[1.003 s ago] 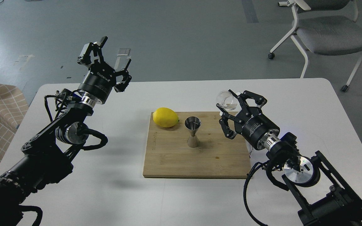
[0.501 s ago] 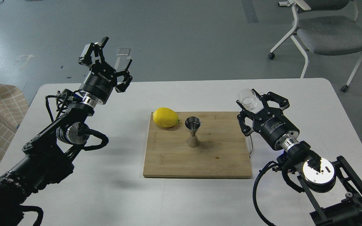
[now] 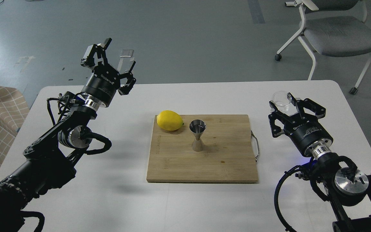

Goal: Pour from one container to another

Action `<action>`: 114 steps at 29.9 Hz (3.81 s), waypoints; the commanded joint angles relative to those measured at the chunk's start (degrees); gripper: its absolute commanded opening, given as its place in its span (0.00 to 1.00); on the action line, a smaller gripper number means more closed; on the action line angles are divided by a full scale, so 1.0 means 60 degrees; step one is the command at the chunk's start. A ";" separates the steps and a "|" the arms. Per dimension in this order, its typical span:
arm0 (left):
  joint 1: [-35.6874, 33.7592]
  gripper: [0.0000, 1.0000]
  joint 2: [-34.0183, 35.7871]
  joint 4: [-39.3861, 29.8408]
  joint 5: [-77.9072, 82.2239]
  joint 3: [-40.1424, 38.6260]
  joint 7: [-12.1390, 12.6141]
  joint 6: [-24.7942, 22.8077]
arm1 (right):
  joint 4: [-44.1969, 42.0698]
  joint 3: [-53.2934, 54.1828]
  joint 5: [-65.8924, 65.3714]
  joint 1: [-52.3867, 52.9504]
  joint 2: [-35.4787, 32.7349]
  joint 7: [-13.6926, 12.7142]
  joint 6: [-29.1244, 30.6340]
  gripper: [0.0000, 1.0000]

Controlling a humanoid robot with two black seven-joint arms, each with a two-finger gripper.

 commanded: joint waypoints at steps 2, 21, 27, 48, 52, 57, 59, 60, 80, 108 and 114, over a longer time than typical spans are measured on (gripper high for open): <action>0.0000 0.98 0.0015 -0.0015 -0.0001 -0.0001 0.0000 0.0000 | -0.0044 0.0305 0.0451 -0.0052 0.0000 0.0002 0.0049 0.45; -0.0029 0.98 0.0015 0.0000 0.0043 0.0014 0.0000 0.0015 | -0.0981 0.0935 0.1242 -0.0038 0.0000 0.0002 0.0445 0.46; -0.0015 0.98 0.0029 0.0000 0.0087 0.0014 0.0000 0.0015 | -0.1611 0.0950 0.1564 0.0050 0.0000 0.0002 0.0825 0.47; -0.0044 0.98 0.0000 0.0000 0.0146 0.0014 0.0000 0.0015 | -0.3179 0.1155 0.2019 0.0182 0.0000 -0.0042 0.2012 0.49; -0.0059 0.98 0.0000 0.0000 0.0146 -0.0001 0.0000 0.0000 | -0.3545 0.1155 0.2034 0.0284 0.0000 -0.0028 0.2246 0.51; -0.0117 0.98 0.0000 0.0000 0.0146 0.0014 0.0000 0.0000 | -0.3970 0.1155 0.2092 0.0416 0.0000 -0.0042 0.2423 0.51; -0.0117 0.98 0.0000 0.0000 0.0146 0.0014 0.0000 0.0000 | -0.4058 0.1155 0.2092 0.0445 0.0000 -0.0042 0.2437 0.51; -0.0117 0.98 0.0015 0.0000 0.0131 0.0014 0.0000 0.0000 | -0.4160 0.1155 0.2092 0.0475 0.0000 -0.0042 0.2452 0.51; -0.0103 0.98 0.0015 0.0000 0.0146 0.0014 0.0000 0.0000 | -0.4586 0.1155 0.2254 0.0534 0.0000 -0.0042 0.2510 0.61; -0.0117 0.98 0.0044 0.0000 0.0146 0.0014 0.0000 0.0000 | -0.4483 0.1126 0.2063 0.0475 0.0000 0.0002 0.2466 0.95; -0.0117 0.98 0.0059 0.0000 0.0146 0.0014 0.0000 0.0000 | -0.4396 0.1140 0.2034 0.0416 0.0000 0.0045 0.2496 0.96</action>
